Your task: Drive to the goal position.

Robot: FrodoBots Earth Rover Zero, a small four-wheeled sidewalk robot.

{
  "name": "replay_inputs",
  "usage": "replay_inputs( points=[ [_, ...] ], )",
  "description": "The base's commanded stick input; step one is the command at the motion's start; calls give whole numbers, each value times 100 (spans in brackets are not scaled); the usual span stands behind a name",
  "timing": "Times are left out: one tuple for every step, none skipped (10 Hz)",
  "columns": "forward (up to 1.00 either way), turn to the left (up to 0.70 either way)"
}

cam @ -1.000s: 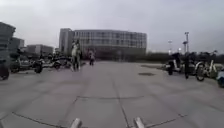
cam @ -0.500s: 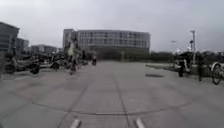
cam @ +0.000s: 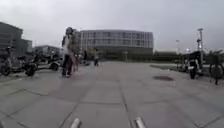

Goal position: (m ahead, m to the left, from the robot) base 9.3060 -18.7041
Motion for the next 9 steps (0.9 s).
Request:
replay_inputs(
  points=[
    [100, 6],
    [100, 6],
    [100, 6],
    [100, 6],
    [100, 6],
    [100, 6],
    [100, 6],
    [100, 6],
    [100, 6]
  ],
)
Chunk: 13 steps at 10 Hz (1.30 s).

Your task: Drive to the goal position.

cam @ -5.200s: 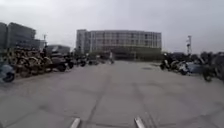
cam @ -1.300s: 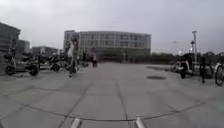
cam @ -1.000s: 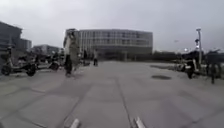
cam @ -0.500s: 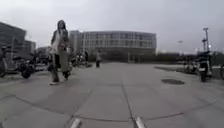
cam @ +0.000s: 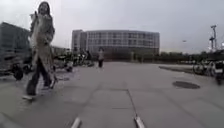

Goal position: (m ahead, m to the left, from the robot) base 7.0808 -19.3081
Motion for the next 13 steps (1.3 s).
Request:
replay_inputs(
  points=[
    [100, 6],
    [100, 6],
    [100, 6],
    [100, 6],
    [100, 6],
    [100, 6],
    [100, 2],
    [100, -18],
    [100, -34],
    [100, -34],
    [100, -34],
    [100, -34],
    [100, -34]
  ],
)
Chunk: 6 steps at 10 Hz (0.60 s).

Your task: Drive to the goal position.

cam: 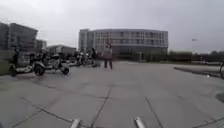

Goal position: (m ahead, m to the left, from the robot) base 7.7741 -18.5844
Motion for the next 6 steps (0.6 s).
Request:
replay_inputs(
  points=[
    [100, -34],
    [100, -34],
    [100, -34],
    [100, -34],
    [100, -34],
    [100, -34]
  ],
)
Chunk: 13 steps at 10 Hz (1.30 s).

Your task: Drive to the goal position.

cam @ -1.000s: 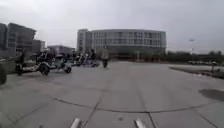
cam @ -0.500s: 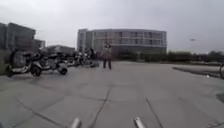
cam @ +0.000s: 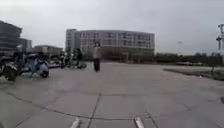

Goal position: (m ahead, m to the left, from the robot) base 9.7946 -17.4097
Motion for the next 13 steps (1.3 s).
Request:
replay_inputs(
  points=[
    [100, -34],
    [100, -34],
    [100, -4],
    [100, 6],
    [100, 6],
    [100, 6],
    [100, 6],
    [100, 6],
    [100, 6],
    [100, 6],
    [100, 6],
    [100, 6],
    [100, 6]
  ],
)
